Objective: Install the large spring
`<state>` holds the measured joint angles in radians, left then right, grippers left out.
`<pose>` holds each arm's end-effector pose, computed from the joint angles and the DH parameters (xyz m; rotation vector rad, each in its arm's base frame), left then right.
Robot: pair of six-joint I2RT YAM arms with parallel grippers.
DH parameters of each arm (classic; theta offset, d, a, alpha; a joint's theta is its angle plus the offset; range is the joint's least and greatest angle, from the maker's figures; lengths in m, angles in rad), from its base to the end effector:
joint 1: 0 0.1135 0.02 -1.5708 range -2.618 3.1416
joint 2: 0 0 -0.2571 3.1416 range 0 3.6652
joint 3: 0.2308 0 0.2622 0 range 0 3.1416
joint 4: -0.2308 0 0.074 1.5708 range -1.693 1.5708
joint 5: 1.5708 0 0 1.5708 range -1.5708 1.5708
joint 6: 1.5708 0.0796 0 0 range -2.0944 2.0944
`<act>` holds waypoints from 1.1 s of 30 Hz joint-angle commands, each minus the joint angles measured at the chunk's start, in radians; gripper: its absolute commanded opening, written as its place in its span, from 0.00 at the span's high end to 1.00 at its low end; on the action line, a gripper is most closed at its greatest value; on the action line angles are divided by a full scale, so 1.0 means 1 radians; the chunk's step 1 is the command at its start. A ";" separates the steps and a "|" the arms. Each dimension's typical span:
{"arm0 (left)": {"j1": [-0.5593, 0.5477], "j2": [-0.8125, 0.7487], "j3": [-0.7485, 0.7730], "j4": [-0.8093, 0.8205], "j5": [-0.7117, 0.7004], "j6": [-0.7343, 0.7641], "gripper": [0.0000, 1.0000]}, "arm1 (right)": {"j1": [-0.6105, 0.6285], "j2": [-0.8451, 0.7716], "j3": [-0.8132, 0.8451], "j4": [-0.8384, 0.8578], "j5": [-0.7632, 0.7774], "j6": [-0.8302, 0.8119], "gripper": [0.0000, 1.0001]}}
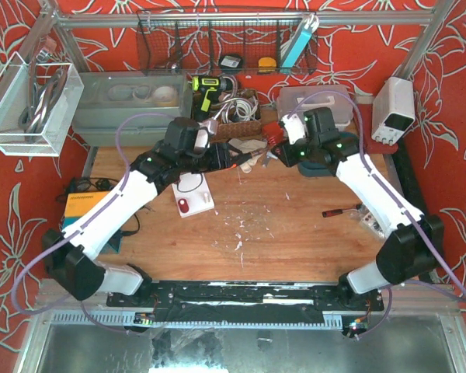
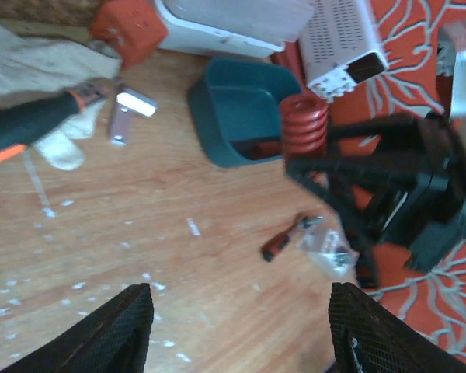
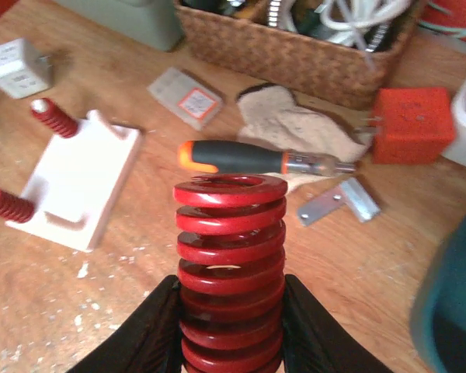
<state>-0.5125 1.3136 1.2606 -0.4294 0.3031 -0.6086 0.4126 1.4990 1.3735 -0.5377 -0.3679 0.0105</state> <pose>0.2895 -0.1901 0.3389 0.0963 2.1824 -0.9812 0.3359 0.1783 0.3062 -0.6491 2.1631 0.6395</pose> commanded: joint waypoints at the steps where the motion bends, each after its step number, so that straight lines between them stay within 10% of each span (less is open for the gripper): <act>1: 0.028 0.080 0.056 0.072 0.200 -0.129 0.37 | 0.108 -0.085 -0.071 0.096 -0.034 0.003 1.00; 7: 0.052 0.138 0.149 0.069 0.303 -0.175 0.35 | 0.204 -0.312 -0.302 0.337 0.057 0.038 1.00; 33: -0.008 0.244 0.159 0.100 0.526 -0.212 0.44 | 0.255 -0.328 -0.294 0.269 0.047 -0.016 1.00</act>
<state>-0.5182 1.5642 1.4101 -0.3279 0.7910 -0.8268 0.6613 1.1751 1.0676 -0.3130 -0.3298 0.0093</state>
